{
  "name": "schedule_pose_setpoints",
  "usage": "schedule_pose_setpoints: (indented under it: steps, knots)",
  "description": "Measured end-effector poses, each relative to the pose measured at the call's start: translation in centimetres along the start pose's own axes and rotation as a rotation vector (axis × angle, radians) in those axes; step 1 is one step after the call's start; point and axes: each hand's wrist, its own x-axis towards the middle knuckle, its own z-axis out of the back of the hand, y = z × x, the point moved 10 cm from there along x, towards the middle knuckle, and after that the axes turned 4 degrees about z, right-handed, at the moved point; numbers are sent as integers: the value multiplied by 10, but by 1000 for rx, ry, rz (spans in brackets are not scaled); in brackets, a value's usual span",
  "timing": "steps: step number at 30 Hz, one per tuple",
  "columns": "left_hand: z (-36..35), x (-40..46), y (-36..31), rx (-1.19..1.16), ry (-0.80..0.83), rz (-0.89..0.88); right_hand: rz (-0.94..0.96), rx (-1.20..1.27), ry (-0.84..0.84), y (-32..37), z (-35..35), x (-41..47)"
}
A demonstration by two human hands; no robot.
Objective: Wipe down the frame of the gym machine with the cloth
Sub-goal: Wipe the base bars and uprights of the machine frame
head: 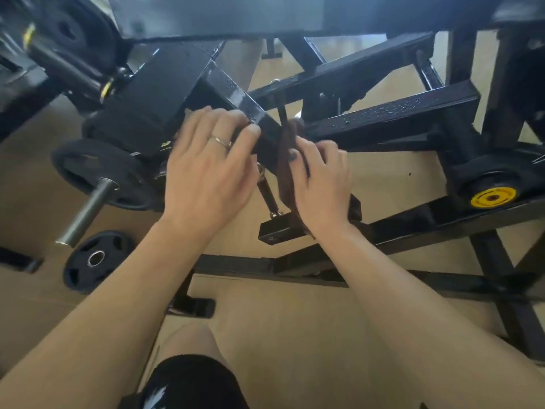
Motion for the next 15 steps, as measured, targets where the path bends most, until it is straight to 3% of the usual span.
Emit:
schedule_pose_setpoints:
  steps: [3,7,9,13,15]
  knots:
    - [15,2,-10,-9,-36,-44,-253,-54,90,-56,0,-21]
    - [78,5,-14,68,-317,-84,-449,56,150,-69,-7,-16]
    - [92,6,3,134,-395,-65,-364,97,102,-33,-6,6]
    - [70,10,42,207,-280,-98,-43,125,46,76,-7,56]
    - [60,9,48,219,-304,-125,50,133,15,98,-6,65]
